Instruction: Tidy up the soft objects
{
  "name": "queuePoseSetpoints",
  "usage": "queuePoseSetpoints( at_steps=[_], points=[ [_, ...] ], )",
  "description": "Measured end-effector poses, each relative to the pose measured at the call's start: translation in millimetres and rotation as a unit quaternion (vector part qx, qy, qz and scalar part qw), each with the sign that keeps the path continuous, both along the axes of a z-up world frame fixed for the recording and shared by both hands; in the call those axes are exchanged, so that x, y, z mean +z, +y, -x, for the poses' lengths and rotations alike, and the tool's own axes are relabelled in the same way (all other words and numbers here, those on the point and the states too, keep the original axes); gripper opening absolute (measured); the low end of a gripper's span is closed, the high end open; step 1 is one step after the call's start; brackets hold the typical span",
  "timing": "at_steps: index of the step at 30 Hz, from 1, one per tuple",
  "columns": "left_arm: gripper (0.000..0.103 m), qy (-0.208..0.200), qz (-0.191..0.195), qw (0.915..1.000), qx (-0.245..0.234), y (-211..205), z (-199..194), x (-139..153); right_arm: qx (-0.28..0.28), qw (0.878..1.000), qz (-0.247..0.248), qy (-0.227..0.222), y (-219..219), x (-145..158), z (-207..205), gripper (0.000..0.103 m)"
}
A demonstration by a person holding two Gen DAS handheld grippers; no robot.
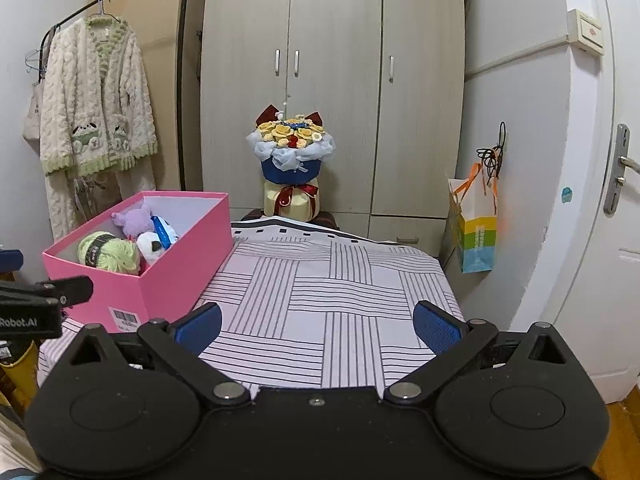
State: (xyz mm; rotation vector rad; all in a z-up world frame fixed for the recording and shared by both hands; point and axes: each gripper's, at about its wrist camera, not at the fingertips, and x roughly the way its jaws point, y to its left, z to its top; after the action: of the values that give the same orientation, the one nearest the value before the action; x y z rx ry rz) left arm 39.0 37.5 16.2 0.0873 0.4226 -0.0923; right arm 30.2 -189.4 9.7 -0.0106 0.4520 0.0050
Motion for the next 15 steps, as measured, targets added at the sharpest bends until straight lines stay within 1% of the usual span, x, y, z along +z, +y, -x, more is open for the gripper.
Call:
queuePoseSetpoints(
  at_steps=[4, 5, 7, 11, 15],
  points=[
    [0.103, -0.01, -0.007, 0.9999, 0.006, -1, 0, 0, 0.01, 0.999, -0.044, 0.007, -6, 3, 0, 0.103],
    [0.103, -0.012, -0.008, 0.9999, 0.006, -1, 0, -1, 0.012, 0.999, -0.048, 0.01, -6, 2, -1, 0.103],
    [0.103, -0.011, -0.008, 0.9999, 0.006, -1, -1, -1, 0.013, 0.999, -0.039, 0.008, -4, 2, -1, 0.103],
    [0.103, -0.01, -0.003, 0.9999, 0.009, 1, -3, -2, 0.01, 1.0, -0.003, -0.001, 6, -1, 0, 0.103],
    [0.103, -0.005, 0.004, 0.9999, 0.016, 7, -8, -4, 0.01, 1.0, 0.0, -0.004, 9, -1, -1, 0.103]
  ],
)
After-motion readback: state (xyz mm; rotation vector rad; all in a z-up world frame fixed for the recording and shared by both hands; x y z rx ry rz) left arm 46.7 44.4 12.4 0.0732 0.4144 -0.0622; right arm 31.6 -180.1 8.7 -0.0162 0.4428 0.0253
